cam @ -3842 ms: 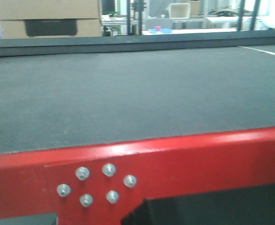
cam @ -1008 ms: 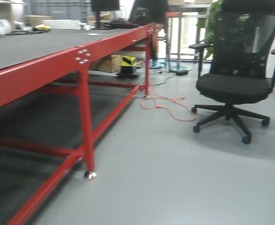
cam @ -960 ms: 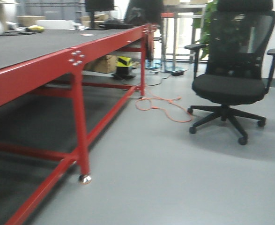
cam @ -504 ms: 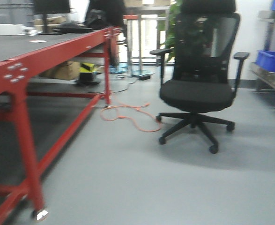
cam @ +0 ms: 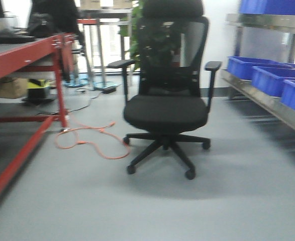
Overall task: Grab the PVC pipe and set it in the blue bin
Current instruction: 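Hold the pipe while driving past the chair toward the blue bins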
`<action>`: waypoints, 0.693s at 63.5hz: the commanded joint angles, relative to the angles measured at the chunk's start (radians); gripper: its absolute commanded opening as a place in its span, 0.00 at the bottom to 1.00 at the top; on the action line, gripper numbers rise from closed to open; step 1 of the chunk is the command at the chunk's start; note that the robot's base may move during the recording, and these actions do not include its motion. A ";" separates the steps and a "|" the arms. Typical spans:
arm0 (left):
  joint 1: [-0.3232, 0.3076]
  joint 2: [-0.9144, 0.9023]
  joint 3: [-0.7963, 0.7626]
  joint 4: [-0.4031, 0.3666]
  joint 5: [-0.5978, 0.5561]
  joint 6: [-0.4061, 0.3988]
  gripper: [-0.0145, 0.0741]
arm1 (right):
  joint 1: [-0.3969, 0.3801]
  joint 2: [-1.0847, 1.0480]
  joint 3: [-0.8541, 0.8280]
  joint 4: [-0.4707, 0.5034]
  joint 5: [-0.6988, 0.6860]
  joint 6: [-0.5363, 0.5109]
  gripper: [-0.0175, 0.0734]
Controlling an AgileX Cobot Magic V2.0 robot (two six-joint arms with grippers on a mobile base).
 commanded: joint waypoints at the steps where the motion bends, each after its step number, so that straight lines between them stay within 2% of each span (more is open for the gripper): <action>1: -0.002 -0.002 -0.003 -0.008 -0.020 0.000 0.04 | 0.002 -0.005 0.001 -0.003 -0.024 0.001 0.02; 44: -0.002 -0.002 -0.003 -0.008 -0.022 0.000 0.04 | 0.002 -0.005 0.001 -0.003 -0.024 0.001 0.02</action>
